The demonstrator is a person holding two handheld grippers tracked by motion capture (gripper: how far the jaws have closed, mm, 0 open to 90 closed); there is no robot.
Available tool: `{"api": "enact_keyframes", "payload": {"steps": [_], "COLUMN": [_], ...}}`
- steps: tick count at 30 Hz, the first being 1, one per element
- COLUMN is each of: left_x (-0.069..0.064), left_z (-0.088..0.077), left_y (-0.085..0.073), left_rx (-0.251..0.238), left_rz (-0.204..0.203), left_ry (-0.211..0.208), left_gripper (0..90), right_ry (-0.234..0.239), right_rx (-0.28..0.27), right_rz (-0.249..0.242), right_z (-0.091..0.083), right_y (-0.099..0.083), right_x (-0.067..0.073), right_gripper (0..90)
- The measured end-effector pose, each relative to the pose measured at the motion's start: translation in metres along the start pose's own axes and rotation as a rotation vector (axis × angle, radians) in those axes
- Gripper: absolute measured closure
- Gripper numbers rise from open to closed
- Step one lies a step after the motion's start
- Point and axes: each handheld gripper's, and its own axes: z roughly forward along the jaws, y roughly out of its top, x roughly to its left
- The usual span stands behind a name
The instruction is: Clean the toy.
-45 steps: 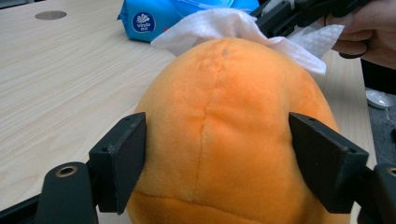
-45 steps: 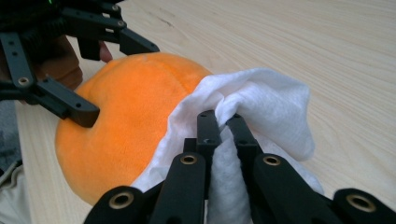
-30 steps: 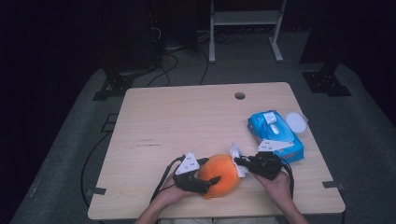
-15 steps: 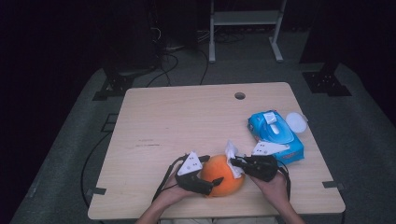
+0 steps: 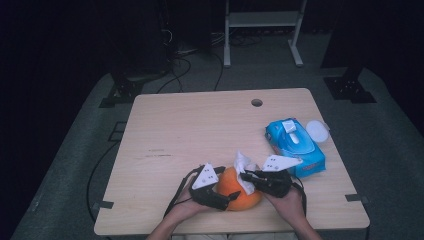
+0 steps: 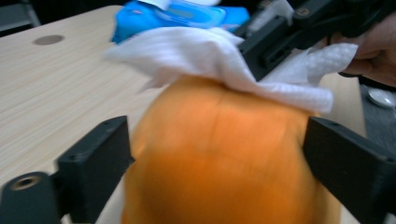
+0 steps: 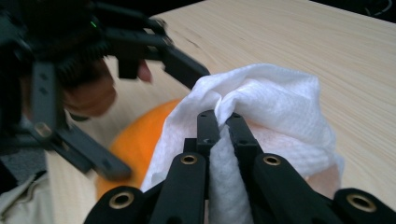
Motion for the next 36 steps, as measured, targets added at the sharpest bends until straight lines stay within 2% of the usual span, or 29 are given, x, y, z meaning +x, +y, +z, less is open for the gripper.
{"api": "enact_keyframes", "payload": {"steps": [1, 2, 3, 4, 5, 6, 7, 8, 9, 10, 11, 14, 18, 19, 22, 25, 27, 30, 33, 36], "left_x": [0.003, 0.003, 0.007, 0.008, 0.008, 0.007, 0.002, 0.002, -0.001, -0.009, -0.01, -0.005, 0.002, 0.005, 0.004, -0.006, -0.009, -0.007, -0.003, 0.003], "left_z": [0.0, 0.0, 0.001, 0.003, 0.003, 0.005, 0.007, 0.007, 0.007, 0.007, 0.007, 0.004, 0.006, 0.011, 0.015, 0.012, 0.01, 0.006, 0.005, 0.008], "left_y": [-0.002, -0.002, -0.006, -0.008, -0.008, -0.009, -0.005, -0.005, -0.003, 0.001, 0.001, 0.0, -0.003, -0.008, -0.01, -0.004, -0.002, -0.002, -0.002, -0.005], "left_rx": [0.003, 0.003, 0.012, 0.015, 0.015, 0.016, 0.027, 0.027, 0.029, 0.04, 0.046, 0.032, 0.015, 0.015, 0.011, 0.021, 0.028, 0.016, 0.003, -0.022], "left_rz": [-0.028, -0.028, -0.089, -0.111, -0.111, -0.107, -0.086, -0.086, -0.07, -0.019, -0.006, -0.005, -0.021, -0.074, -0.082, -0.042, -0.027, -0.007, -0.022, -0.063], "left_ry": [-0.012, -0.012, -0.039, -0.064, -0.064, -0.066, -0.045, -0.045, -0.041, -0.028, -0.025, -0.041, -0.038, -0.074, -0.085, -0.101, -0.116, -0.138, -0.14, -0.114], "left_gripper": [7.4, 7.4, 7.5, 9.4, 15.1, 15.1, 18.1, 19.4, 19.4, 20.2, 20.2, 17.1, 2.9, 2.0, 4.4, 10.1, 10.2, 11.2, 8.5, 3.4], "right_ry": [-0.001, -0.001, 0.007, 0.006, 0.006, 0.004, -0.012, -0.011, -0.011, 0.014, 0.009, 0.018, 0.045, 0.055, 0.054, 0.049, 0.051, 0.052, 0.038, 0.04], "right_rx": [-0.003, -0.003, -0.009, -0.01, -0.01, -0.012, -0.011, -0.012, -0.012, -0.017, -0.01, 0.005, 0.018, 0.024, 0.027, 0.035, 0.033, 0.037, 0.044, 0.043], "right_rz": [0.007, 0.007, 0.046, 0.053, 0.053, 0.059, 0.033, 0.027, 0.027, -0.004, -0.022, -0.025, -0.022, -0.03, -0.04, -0.024, -0.01, -0.001, -0.012, -0.006], "right_z": [-0.001, -0.001, -0.004, -0.005, -0.005, -0.005, -0.004, -0.003, -0.003, 0.0, 0.001, 0.0, -0.002, -0.003, -0.005, -0.01, -0.013, -0.018, -0.018, -0.018], "right_y": [-0.001, -0.001, -0.004, -0.004, -0.004, -0.003, 0.0, 0.001, 0.001, 0.005, 0.006, 0.005, 0.002, 0.002, 0.001, -0.002, -0.003, -0.005, -0.006, -0.006], "right_x": [-0.003, -0.003, -0.01, -0.012, -0.012, -0.012, -0.006, -0.003, -0.003, 0.006, 0.009, 0.008, 0.003, 0.004, 0.004, -0.003, -0.007, -0.009, -0.008, -0.01], "right_gripper": [85.1, 85.1, 85.1, 85.1, 85.1, 85.1, 85.1, 85.1, 85.1, 85.1, 85.1, 85.1, 85.1, 85.1, 85.1, 85.1, 85.1, 85.1, 85.1, 85.1]}}
